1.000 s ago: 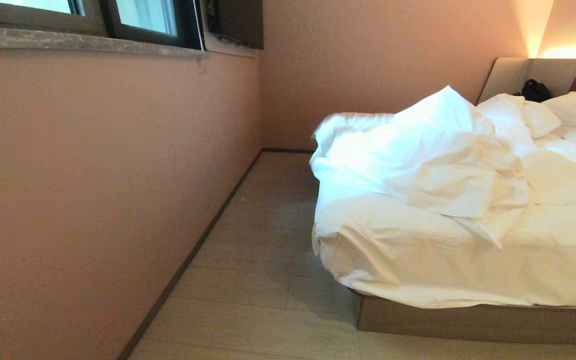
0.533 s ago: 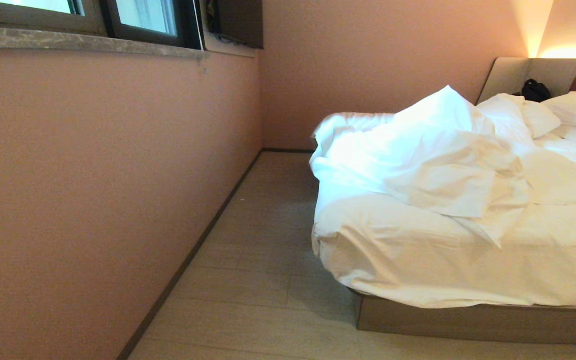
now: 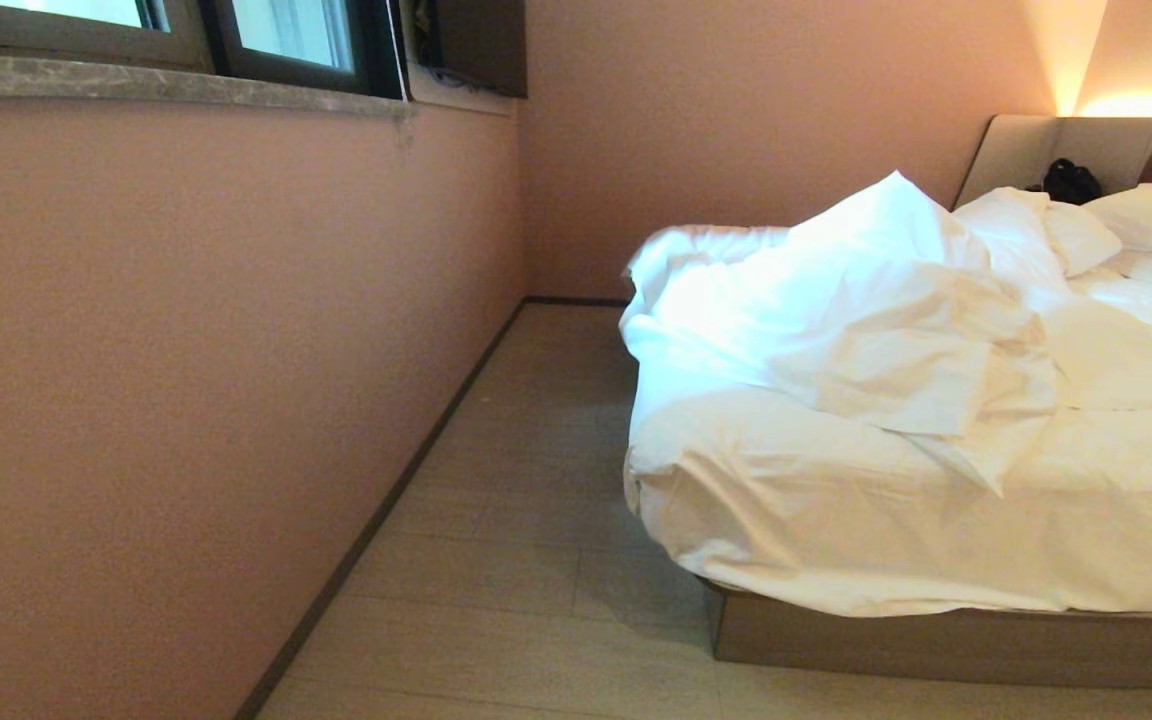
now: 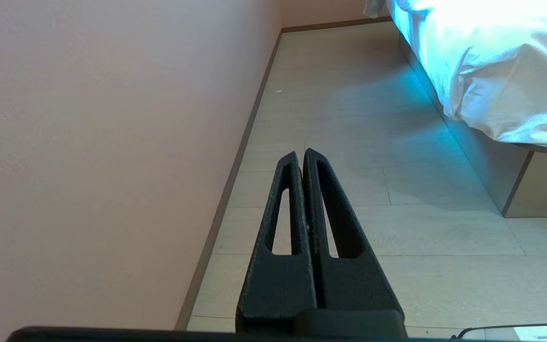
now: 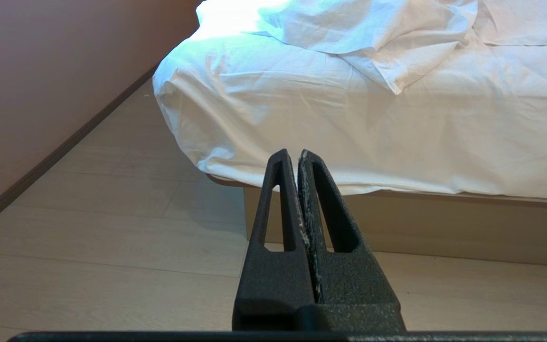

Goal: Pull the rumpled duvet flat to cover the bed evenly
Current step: Hold the folded corner of the quilt

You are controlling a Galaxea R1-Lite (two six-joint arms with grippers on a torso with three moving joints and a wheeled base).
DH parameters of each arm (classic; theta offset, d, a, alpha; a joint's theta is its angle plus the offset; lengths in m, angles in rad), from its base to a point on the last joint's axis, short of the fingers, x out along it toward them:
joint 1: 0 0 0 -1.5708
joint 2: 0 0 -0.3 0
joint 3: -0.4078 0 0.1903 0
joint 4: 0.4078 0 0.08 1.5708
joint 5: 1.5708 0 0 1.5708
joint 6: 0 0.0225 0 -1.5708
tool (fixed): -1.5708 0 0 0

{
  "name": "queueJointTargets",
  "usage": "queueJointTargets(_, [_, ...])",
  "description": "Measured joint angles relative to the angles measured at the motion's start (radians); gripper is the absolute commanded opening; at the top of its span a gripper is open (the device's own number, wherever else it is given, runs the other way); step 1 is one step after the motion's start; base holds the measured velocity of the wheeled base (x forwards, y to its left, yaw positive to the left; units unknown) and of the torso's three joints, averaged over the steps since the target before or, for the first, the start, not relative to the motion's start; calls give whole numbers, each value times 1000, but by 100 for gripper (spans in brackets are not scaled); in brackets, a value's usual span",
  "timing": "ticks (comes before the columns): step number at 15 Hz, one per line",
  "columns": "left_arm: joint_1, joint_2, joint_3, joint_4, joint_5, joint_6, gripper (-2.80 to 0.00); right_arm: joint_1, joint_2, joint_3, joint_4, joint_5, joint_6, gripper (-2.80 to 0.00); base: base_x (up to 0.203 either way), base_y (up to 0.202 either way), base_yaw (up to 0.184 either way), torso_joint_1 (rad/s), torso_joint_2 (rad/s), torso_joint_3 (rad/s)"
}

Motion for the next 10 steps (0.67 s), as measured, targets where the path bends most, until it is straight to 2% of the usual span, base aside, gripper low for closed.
queueJointTargets(10, [0,0,0,0,0,-2,-280,0,0,0,0,0,0,-280,0,0,0,0,0,0])
